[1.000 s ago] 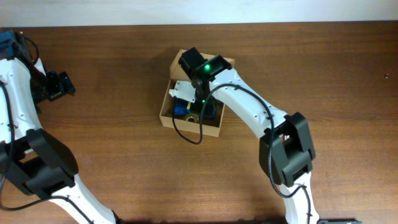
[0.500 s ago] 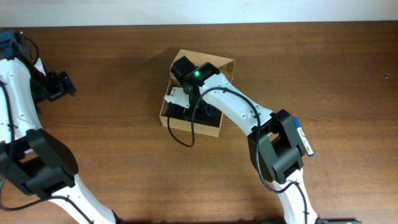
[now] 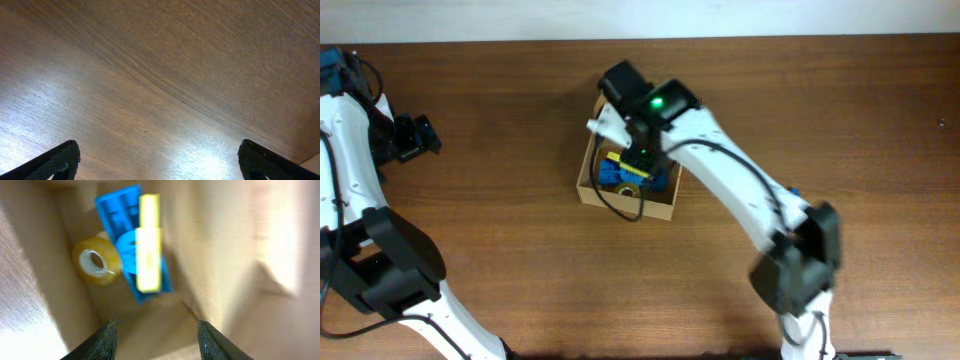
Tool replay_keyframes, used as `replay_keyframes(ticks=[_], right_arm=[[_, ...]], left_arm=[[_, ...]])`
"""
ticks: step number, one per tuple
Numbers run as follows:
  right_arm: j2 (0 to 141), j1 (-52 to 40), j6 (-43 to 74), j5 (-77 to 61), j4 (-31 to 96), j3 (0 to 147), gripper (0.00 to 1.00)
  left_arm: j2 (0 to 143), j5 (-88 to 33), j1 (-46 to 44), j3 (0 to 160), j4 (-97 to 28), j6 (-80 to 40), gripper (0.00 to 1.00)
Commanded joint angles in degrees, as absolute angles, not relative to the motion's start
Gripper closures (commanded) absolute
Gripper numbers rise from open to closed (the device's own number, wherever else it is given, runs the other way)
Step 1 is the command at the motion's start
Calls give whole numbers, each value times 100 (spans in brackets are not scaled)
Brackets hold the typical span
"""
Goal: Pack container
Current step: 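Carry the highlighter into the box and open the right gripper, then move the right gripper to the black marker and grasp it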
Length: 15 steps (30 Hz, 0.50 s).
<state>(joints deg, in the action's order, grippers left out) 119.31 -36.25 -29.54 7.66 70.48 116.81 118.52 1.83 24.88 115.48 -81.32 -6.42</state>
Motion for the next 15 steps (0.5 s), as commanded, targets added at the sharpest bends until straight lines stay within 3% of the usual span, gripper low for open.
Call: replay_keyframes(ticks=[1,10,15], right_arm=[[10967,-3411,-2598,1262,7078,11784,48],[8945,-1621,-2248,1614,6632,10077,48],[8578,-388,-1129,974,7008,9233,43]], left_arm=[[11804,123,2530,11509,-8117,-552,0],[11804,123,2530,11509,-8119,-552,0],[11804,123,2530,11509,-8119,-552,0]])
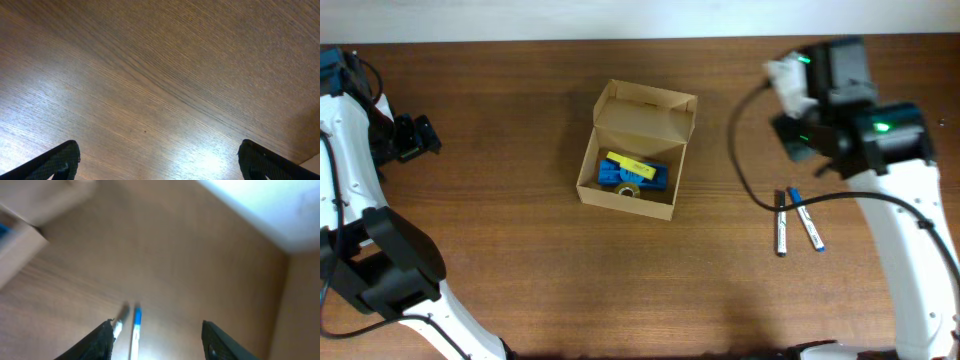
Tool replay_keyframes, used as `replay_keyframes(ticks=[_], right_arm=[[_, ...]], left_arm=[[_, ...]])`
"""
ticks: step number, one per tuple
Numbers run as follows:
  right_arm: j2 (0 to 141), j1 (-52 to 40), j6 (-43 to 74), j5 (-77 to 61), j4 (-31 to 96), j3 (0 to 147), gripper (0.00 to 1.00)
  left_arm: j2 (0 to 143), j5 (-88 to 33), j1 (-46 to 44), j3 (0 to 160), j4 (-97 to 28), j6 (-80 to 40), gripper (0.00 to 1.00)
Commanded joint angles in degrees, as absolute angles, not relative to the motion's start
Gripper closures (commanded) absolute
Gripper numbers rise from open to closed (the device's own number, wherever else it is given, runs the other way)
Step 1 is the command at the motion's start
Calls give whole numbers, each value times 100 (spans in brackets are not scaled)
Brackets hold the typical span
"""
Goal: Pack container
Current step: 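Move the right gripper to the black marker and grasp it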
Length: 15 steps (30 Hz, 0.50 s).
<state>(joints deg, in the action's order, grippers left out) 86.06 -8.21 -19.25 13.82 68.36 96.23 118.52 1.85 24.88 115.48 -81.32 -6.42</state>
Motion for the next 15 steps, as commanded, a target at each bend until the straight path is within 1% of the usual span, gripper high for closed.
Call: replay_keyframes(ticks=[1,3,5,11,15], right_arm=[[8613,-222,-1013,655,7113,9059,43],[8678,-14,-790,242,7168,8597,42],[8764,49,-565,169,7017,8018,42],[8980,51,-40,161,6143,6545,44],[9129,191,255,102,5537,5885,44]], left_arm=[[11804,123,2530,11509,-8117,-552,0],[11804,123,2530,11509,-8119,-552,0],[11804,123,2530,11509,-8117,-552,0],[11804,123,2530,11509,-8117,-552,0],[11804,123,2530,11509,-8117,-552,0]])
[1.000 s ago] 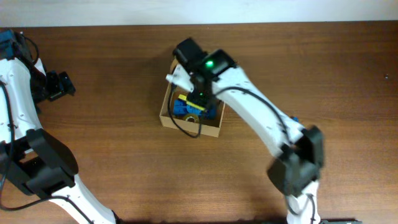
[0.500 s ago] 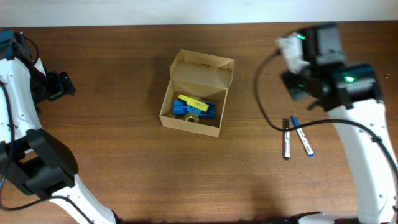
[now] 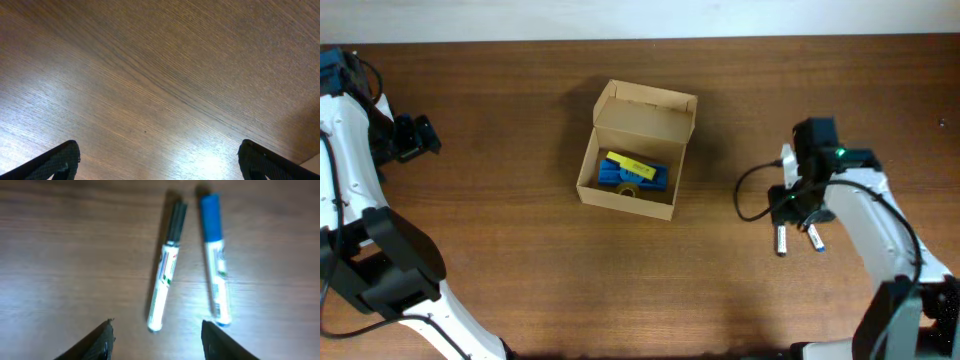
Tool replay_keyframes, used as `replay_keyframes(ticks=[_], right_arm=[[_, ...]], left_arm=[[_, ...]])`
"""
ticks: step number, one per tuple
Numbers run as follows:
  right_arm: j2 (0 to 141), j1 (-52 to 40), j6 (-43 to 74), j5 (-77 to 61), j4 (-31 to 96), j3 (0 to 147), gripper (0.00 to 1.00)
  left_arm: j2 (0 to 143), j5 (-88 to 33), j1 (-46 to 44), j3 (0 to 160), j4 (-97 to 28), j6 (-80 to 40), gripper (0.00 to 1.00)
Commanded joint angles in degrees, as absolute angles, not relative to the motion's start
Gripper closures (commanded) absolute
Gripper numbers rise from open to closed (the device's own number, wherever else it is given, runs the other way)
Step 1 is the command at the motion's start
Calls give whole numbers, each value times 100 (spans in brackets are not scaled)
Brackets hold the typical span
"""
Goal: Pack container
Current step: 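Move the right gripper to the black marker and grasp it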
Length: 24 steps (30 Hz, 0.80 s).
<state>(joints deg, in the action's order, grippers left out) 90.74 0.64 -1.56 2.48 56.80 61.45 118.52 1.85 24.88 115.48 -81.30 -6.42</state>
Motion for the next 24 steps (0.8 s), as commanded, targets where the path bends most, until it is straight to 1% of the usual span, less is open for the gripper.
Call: replay_keyframes(ticks=[1,4,8,15,21,22,24], right_arm=[[9192,272,270,10,5433,5782,44],[9367,464,504,-73,5299,5677,45],[9583,569,749,-294,5142,5677,50],[9880,491,1031,-419,4759,5677,50],[10178,491,1094,-10,4709,5677,51],[10215,489,1096,54,4707,5677,54],[10248,489,1096,71,4685,5677,64]], left_arm=[[11804,123,2530,11509,-8117,-552,0],[11804,123,2530,11509,-8119,-552,0],[11804,123,2530,11509,-8117,-552,0],[11804,123,2530,11509,-8119,-552,0],[11804,123,2530,11509,-8117,-552,0],[11804,123,2530,11509,-8119,-552,0],[11804,123,2530,11509,-8119,-552,0]])
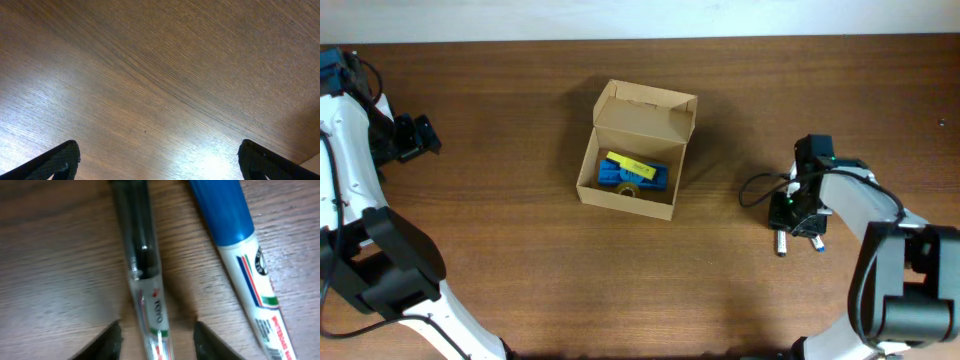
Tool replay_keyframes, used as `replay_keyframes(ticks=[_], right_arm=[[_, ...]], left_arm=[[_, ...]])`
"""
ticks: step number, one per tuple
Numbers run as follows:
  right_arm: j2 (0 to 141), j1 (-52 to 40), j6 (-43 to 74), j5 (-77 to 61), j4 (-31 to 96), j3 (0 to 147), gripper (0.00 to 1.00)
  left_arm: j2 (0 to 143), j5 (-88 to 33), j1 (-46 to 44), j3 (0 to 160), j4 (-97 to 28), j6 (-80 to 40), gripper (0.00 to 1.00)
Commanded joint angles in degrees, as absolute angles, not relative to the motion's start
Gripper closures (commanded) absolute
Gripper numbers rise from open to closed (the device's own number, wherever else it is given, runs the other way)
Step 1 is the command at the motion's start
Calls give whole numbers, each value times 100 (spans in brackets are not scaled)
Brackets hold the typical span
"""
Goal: Pack container
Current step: 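Move the right gripper to the black marker and grasp it, then carry the black marker with the right gripper into the box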
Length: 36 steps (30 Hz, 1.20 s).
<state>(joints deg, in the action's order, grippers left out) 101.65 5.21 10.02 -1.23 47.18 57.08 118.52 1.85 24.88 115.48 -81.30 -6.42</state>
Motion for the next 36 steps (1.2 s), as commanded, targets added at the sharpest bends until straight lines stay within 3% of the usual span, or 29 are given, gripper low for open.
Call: replay_keyframes(ticks=[1,4,14,21,28,36], right_arm=[[10259,489,1096,69,4665,5677,70],[10261,489,1094,69,4635,5677,96],[10012,447,443,-764,5105,6200,96],[9529,-113,-178,-926,6337,8580,96],[9529,-1330,-1925,-843,6919,10967,96],[10003,-3046,-3509,-242,6895,11181,96]], left_arm=[[11804,123,2530,11509,-8119,-552,0],[11804,123,2530,11509,-8117,-552,0],[11804,123,2530,11509,-8117,-552,0],[11804,123,2530,11509,-8117,-552,0],[11804,123,2530,11509,-8117,-552,0],[11804,123,2530,11509,-8117,-552,0]])
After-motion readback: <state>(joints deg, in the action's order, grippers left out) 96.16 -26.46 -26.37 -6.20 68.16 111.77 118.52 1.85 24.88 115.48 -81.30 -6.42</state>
